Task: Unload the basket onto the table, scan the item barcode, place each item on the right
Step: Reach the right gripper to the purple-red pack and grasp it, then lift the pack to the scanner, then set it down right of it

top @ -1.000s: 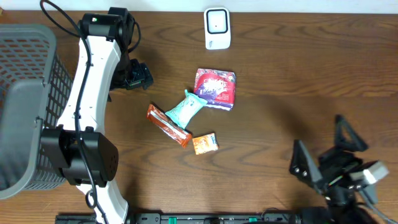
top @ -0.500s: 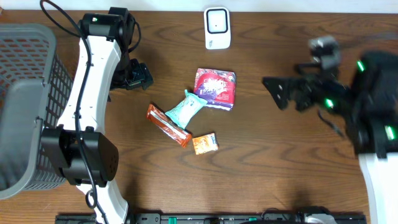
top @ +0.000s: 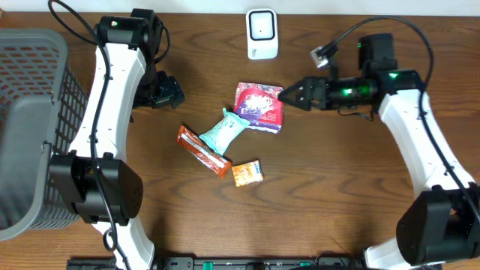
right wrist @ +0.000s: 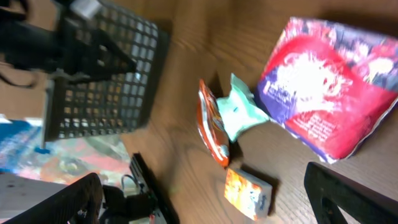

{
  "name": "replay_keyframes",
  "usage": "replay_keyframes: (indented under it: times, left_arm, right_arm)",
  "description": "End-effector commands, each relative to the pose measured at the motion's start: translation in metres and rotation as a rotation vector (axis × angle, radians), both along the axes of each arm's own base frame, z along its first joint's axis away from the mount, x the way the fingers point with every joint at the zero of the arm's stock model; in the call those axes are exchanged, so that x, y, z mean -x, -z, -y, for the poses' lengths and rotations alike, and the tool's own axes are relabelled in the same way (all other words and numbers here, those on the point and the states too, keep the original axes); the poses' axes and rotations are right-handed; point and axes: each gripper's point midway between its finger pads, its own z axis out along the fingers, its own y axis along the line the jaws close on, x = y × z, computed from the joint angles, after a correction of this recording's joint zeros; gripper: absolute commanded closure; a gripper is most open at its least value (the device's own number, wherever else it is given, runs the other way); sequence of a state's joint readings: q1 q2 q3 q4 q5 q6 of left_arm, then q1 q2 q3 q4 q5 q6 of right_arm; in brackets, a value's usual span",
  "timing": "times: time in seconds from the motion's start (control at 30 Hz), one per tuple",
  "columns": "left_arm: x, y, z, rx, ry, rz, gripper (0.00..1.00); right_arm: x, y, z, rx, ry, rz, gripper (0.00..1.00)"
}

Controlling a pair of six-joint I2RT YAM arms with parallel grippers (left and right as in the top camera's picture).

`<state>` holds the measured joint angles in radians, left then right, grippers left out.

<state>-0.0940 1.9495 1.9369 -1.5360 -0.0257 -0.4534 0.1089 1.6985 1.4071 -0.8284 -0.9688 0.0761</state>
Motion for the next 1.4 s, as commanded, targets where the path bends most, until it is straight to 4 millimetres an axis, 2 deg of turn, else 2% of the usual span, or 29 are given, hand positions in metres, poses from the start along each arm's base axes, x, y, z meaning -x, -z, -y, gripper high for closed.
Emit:
replay_keyframes:
  times: [0.0,0.2,0.37,0.47,0.67,0.73,0.87,1.1,1.3,1.37]
  left_arm:
    - [0.001,0.004,-0.003,-0.012,-0.018,-0.014,0.02]
    - [0.001,0.004,-0.003,-0.012,-0.018,-0.014,0.02]
    - [0.001,0.004,-0.003,-0.012,-0.019,-0.014,0.02]
    - [0.001,0.004,-0.003,-0.012,-0.018,-0.014,0.02]
    - [0.001,0.004,-0.003,-0.012,-0.018,-0.014,0.02]
    - [0.001,0.004,-0.003,-0.012,-0.018,-0.014,0.02]
    - [0.001,0.004,-0.003,-0.012,-0.019,-0.013,0.02]
    - [0.001,0.004,-0.003,-0.012,-0.019,-0.014,0.02]
    - [0.001,0.004,-0.003,-0.012,-0.019,-0.014,0.02]
    - [0.001,0.004,-0.003,-0.012,-0.019,-0.014,0.02]
  right_arm:
    - [0.0,0.002,-0.008,0.08,0.0,0.033,0.01]
    - [-0.011,0.004,-0.005,0.113,0.02,0.085,0.01]
    - [-0.033,0.028,0.023,0.316,0.19,0.073,0.01]
    - [-0.04,0.037,0.034,0.363,0.291,0.034,0.01]
    - [-0.054,0.035,0.033,0.344,0.312,0.085,0.01]
    - [-0.057,0.041,0.032,0.346,0.311,0.08,0.01]
    - [-0.059,0.073,0.028,0.345,0.313,-0.026,0.01]
    - [-0.062,0.126,-0.009,0.205,0.183,-0.142,0.07]
    - [-0.059,0.171,-0.015,0.175,0.174,-0.268,0.2]
    - [-0.055,0.185,-0.016,0.177,0.168,-0.302,0.29]
